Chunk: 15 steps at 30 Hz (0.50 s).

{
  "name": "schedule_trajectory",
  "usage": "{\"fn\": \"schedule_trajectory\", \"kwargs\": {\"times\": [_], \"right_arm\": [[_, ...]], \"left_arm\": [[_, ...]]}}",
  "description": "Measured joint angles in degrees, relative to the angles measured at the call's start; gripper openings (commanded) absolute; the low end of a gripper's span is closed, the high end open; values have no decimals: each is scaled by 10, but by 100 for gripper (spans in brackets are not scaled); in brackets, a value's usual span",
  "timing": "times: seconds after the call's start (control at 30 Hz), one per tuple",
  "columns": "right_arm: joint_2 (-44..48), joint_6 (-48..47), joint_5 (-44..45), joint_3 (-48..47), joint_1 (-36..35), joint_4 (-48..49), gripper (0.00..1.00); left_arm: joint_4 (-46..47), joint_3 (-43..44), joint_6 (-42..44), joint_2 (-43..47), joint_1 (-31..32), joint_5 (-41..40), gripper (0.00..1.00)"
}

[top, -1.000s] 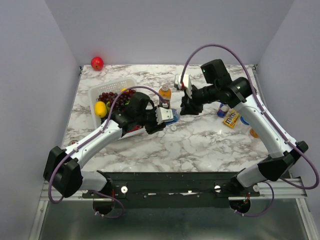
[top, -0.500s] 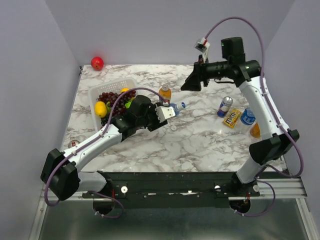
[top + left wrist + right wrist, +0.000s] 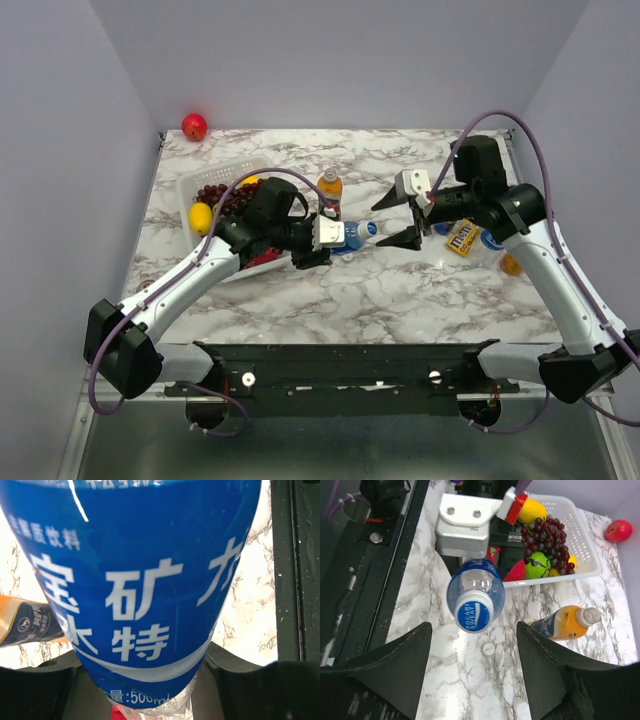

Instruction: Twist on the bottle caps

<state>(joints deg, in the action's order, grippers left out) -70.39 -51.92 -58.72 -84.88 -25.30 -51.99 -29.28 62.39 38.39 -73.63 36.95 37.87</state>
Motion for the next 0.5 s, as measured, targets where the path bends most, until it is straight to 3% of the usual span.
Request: {"fn": "schedule_trajectory", "kwargs": {"times": [0.5], "right_arm": [[-27, -7, -5, 3, -8, 19, 46]], "left_arm": [[-12, 19, 7, -19, 0, 12, 0]]}}
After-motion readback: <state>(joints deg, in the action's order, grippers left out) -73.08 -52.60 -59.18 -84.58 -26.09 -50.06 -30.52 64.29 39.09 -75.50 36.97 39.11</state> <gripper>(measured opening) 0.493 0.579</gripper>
